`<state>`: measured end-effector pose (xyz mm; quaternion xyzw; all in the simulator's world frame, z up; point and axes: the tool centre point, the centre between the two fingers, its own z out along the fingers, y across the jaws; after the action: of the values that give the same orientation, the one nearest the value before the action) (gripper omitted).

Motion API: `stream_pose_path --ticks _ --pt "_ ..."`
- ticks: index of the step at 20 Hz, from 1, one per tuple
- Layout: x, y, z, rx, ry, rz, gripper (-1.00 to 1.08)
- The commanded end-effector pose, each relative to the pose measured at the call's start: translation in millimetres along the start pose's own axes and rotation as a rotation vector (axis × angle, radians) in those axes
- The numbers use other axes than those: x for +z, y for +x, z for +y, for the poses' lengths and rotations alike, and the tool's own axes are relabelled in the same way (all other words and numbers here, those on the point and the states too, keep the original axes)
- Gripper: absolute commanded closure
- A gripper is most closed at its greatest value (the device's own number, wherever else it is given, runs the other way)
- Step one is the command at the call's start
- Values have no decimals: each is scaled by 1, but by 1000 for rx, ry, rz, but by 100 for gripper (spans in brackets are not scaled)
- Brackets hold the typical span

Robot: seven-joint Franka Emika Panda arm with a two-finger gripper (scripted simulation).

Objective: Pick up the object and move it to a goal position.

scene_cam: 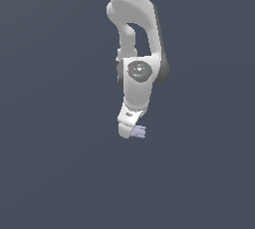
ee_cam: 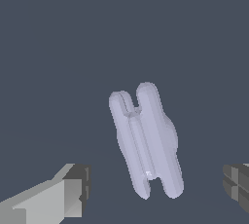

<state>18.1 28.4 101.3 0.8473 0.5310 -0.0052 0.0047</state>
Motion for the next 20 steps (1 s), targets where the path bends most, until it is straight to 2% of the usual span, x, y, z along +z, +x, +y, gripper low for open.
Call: stream_pose_path --ticks 1,11,20 --pt "5 1 1 -67 0 3 -92" --pt "17 2 3 -245 1 12 -92" --pt "20 2 4 -284 1 14 -92"
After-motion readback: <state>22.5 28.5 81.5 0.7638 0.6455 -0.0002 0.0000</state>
